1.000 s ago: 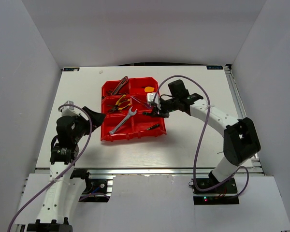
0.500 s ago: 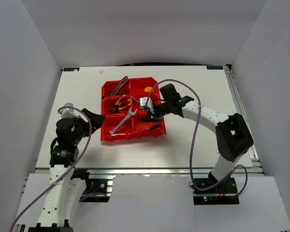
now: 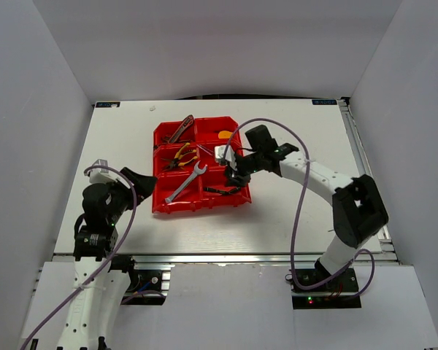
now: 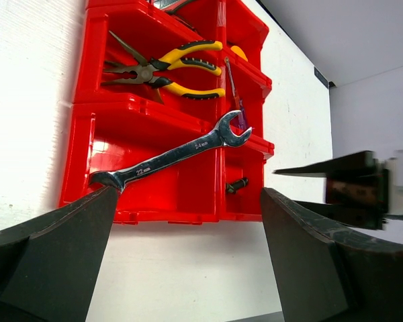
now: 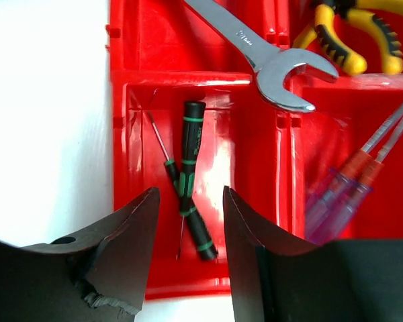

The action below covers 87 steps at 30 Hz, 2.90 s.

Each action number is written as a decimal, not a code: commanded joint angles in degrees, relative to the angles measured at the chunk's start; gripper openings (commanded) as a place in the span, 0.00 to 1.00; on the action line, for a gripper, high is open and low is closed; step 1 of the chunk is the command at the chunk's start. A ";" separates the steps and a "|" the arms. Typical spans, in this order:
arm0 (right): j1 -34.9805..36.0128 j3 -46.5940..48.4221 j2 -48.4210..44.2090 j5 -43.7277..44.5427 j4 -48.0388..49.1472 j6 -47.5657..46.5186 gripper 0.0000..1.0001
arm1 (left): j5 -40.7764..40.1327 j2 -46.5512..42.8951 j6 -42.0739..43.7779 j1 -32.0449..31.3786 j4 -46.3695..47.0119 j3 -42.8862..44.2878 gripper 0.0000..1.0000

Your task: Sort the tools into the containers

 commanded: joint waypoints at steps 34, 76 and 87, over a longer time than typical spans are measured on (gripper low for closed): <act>-40.88 -33.62 -27.41 55.04 -34.45 -72.79 0.68 | 5.19 4.73 2.93 0.34 2.46 0.34 0.98; -24.47 -4.20 -13.17 -2.41 -36.12 -30.83 0.00 | 4.93 5.78 1.44 0.34 2.72 -0.19 0.98; -10.75 1.27 -8.78 -9.39 -2.11 19.35 0.00 | 4.84 4.20 1.35 0.34 3.51 -2.12 0.98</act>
